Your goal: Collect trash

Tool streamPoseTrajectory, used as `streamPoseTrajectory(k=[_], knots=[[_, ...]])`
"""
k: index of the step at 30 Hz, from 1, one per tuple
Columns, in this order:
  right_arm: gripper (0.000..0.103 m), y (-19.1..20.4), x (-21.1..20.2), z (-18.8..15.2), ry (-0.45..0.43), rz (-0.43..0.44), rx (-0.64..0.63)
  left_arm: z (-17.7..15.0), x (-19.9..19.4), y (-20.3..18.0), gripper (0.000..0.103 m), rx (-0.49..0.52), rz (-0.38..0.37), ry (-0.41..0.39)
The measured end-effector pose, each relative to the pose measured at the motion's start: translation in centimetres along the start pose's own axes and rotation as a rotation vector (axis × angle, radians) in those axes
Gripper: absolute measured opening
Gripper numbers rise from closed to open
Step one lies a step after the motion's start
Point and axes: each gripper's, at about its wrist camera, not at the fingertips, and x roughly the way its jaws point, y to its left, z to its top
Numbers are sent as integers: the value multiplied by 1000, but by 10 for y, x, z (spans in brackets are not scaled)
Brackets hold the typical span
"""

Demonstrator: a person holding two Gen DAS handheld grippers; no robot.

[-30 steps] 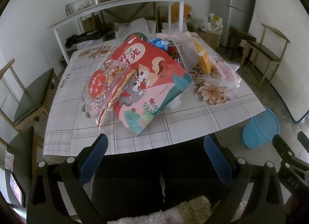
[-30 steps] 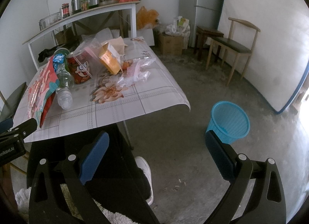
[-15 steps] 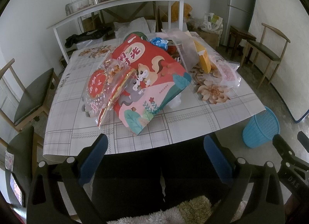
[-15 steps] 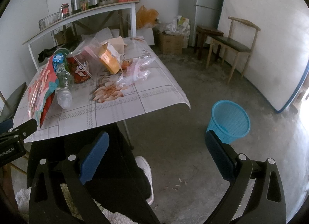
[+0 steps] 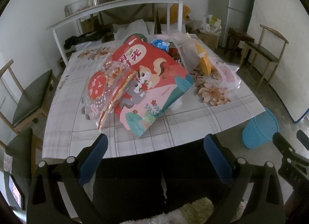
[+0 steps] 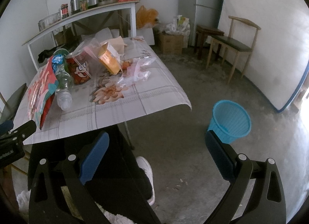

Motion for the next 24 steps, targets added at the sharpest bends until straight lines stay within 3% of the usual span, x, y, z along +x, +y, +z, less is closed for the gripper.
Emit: streamPoseTrajectory(k=[8, 12, 15, 20, 24], knots=[[95, 15, 11, 13, -1, 85, -4, 7, -4, 40, 97, -20, -19, -90], [95, 28, 16, 30, -6, 223, 6, 8, 2, 72, 97, -46, -35, -139], [95, 39, 20, 46, -1, 351, 19, 8, 9, 84, 97, -12, -90, -177], [95, 67, 29, 73, 25, 567, 6, 11, 23, 84, 97, 54, -40, -222], [92, 90, 38, 89, 59, 659, -24, 9, 40, 63, 97, 243, 82, -250]])
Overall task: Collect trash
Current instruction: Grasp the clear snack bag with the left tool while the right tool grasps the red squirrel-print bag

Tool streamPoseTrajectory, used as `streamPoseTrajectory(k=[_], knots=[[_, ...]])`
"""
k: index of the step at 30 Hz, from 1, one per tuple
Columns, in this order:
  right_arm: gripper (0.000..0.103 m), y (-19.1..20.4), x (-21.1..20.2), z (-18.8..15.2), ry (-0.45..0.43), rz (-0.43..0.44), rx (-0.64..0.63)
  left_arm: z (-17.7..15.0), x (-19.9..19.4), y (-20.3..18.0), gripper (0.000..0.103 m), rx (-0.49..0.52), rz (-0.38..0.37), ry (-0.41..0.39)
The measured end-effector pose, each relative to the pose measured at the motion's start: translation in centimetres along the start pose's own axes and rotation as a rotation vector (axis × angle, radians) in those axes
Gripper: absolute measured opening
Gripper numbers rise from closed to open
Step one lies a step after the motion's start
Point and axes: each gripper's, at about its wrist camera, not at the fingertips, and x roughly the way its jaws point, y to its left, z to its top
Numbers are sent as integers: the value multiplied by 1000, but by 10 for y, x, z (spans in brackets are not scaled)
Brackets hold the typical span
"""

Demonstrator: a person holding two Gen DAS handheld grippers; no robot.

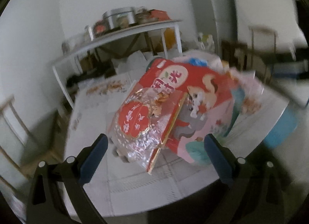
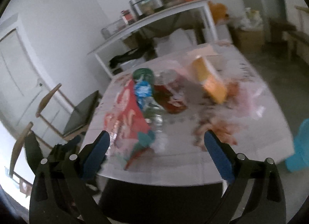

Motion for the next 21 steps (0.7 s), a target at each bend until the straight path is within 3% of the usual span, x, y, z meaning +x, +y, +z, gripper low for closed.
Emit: streamPoseTrajectory(k=[3, 6, 11, 15, 17, 19, 21], knots=[[87, 6, 20, 12, 40, 49, -3, -6, 11, -17, 91, 151, 77, -10], [83, 8, 35, 20, 82, 84, -7, -10, 19, -24, 84, 232, 121, -8], [76, 13, 57, 29, 131, 98, -46, -7, 29, -15, 69, 194, 97, 33], [71, 11, 69, 32, 164, 113, -57, -6, 43, -11, 68, 222, 73, 67], [65, 11, 74, 32, 185, 121, -59, -5, 49, -14, 66, 265, 68, 77], [59, 12, 79, 32, 207, 124, -66, -4, 55, -17, 58, 289, 65, 91], [52, 13, 86, 32, 232, 121, -75, -3, 62, -14, 42, 269, 52, 119]])
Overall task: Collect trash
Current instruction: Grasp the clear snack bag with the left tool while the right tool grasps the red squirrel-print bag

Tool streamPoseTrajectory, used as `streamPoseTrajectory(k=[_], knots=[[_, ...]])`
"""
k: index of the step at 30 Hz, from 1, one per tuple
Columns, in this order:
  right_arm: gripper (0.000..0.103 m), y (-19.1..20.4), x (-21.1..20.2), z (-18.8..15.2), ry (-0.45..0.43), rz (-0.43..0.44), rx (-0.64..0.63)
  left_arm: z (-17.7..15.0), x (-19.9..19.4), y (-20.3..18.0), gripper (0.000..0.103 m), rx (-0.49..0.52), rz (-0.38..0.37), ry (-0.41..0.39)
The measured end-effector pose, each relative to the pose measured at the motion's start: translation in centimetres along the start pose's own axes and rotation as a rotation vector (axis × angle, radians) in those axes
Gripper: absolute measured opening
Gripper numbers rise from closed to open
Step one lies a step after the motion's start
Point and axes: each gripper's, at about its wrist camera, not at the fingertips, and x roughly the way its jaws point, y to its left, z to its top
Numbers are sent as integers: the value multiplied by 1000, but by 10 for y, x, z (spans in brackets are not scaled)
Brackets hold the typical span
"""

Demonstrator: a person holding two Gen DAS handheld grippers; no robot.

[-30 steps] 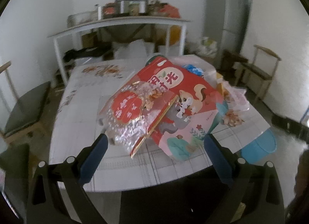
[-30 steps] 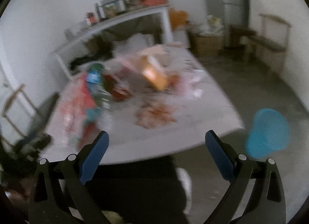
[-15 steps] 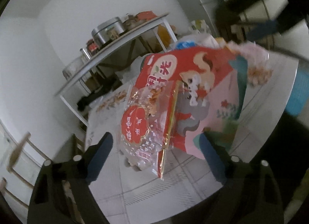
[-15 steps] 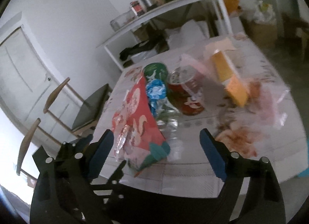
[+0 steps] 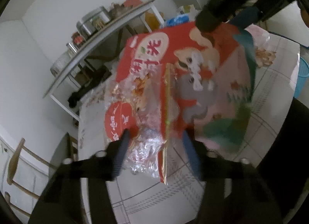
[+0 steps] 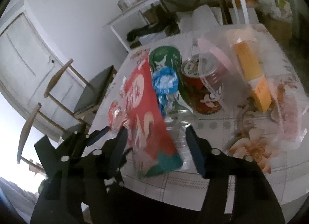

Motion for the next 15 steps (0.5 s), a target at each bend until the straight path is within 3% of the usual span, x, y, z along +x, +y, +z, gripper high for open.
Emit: streamPoseTrajectory(k=[5, 6, 15], knots=[[26, -2, 7, -1, 45, 18, 3, -6, 12, 14, 18, -97, -52, 53], [24, -1, 6, -2, 48, 22, -2, -7, 15, 17, 17, -121, -63, 62], [23, 22, 3, -6, 66, 70, -64, -15, 14, 23, 7, -200, -102, 18]])
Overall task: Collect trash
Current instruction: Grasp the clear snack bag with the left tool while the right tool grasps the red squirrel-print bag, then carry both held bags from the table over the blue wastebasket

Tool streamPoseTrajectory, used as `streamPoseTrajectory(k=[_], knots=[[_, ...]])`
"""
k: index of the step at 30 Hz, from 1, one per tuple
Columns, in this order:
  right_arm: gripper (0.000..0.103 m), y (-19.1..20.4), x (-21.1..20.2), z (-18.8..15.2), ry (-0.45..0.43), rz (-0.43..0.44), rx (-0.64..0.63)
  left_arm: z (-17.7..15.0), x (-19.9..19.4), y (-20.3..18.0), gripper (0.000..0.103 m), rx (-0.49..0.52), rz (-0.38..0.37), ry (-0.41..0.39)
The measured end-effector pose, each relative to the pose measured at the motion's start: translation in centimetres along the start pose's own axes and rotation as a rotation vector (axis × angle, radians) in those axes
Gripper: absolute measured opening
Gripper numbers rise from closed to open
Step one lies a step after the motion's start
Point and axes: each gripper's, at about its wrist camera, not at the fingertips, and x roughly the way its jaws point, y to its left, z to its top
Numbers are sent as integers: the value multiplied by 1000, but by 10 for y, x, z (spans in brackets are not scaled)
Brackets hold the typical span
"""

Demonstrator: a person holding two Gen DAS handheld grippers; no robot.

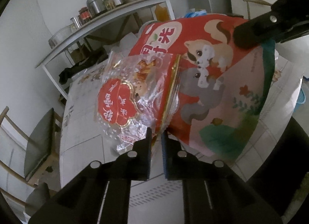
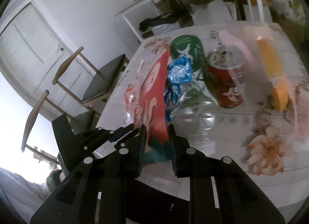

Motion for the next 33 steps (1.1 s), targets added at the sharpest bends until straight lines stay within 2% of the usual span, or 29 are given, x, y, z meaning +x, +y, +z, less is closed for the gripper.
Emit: streamPoseTrajectory(k=[4, 8, 11, 15, 25, 33], knots=[[23, 12, 8, 0, 17, -4, -28, -2, -6, 4, 5, -32, -17, -34], [10, 25, 7, -2, 0, -43, -85, -3, -14, 6, 4, -52, 3, -58], [6, 36, 1, -2, -38, -52, -129, -3, -25, 13, 3, -76, 35, -87], [3, 44, -14, -2, -101, -54, -168, -3, -45, 26, 2, -130, 84, -132], [1, 54, -59, 1, -265, 31, -171, 8, -94, 58, 2, -235, 161, -226], [0, 46, -113, -7, -433, 0, -174, 31, -140, 65, 2, -286, 146, -337]])
